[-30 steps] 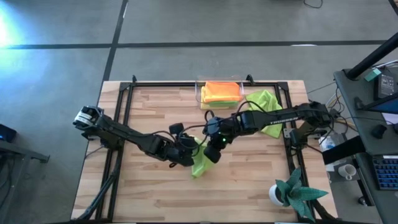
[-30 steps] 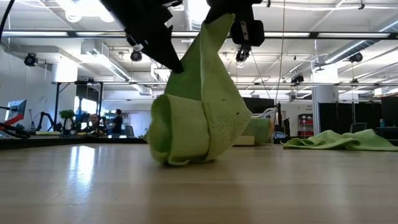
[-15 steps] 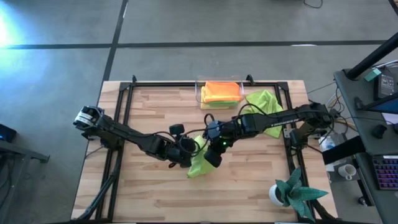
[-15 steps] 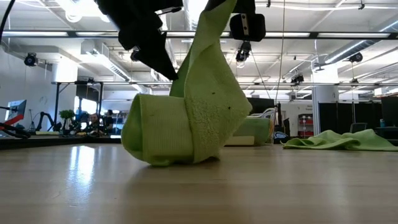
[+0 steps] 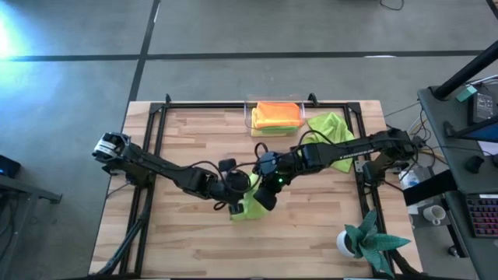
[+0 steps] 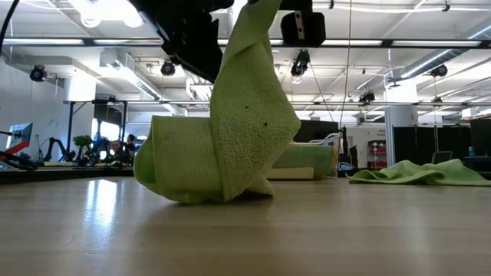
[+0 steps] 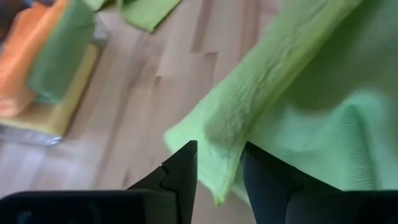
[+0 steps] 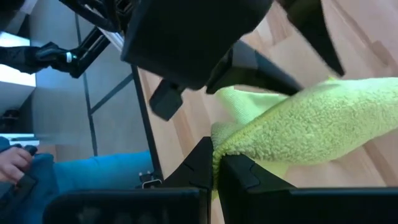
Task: Fold microfiber towels
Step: Fold the light green microfiber cloth
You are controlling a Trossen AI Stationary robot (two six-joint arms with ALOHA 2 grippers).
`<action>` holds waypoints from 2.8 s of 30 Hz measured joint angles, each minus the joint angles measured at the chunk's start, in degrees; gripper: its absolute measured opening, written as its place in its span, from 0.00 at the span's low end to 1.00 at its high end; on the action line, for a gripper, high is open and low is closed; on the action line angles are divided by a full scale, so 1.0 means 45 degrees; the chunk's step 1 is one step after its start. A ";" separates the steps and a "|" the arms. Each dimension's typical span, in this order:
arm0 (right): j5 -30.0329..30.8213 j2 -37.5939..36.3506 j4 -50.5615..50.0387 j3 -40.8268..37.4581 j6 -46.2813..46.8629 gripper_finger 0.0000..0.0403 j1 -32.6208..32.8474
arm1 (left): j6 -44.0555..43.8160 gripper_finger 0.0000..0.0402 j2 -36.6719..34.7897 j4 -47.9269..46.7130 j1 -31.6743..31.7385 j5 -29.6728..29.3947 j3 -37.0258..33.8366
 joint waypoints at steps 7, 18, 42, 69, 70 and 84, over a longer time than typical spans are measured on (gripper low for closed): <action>-0.0809 -0.0079 -0.0021 0.0000 -0.0025 0.02 -0.0001 | -0.0398 0.27 0.0000 0.0540 0.0000 0.0345 0.0000; -0.1020 -0.0398 -0.0058 0.0000 -0.0061 0.02 0.0110 | -0.1055 0.27 0.0034 0.2105 -0.0009 0.1183 0.0000; -0.3686 -0.0432 -0.1895 0.0398 -0.1761 0.02 0.0352 | 0.1456 0.01 0.1209 0.4315 0.0073 0.0978 -0.0005; -0.3398 -0.0432 -0.2966 0.1955 -0.3214 0.02 0.0681 | 0.0995 0.00 0.1797 0.4679 0.0063 0.0863 0.0019; -0.3398 -0.0432 -0.3215 0.2085 -0.3237 0.02 0.0713 | 0.0995 0.00 0.1834 0.4608 0.0068 0.0729 0.0015; -0.2956 -0.0432 -0.5224 0.3477 -0.3984 0.02 0.1229 | 0.2035 0.00 0.1867 0.4443 0.0170 0.0628 0.0010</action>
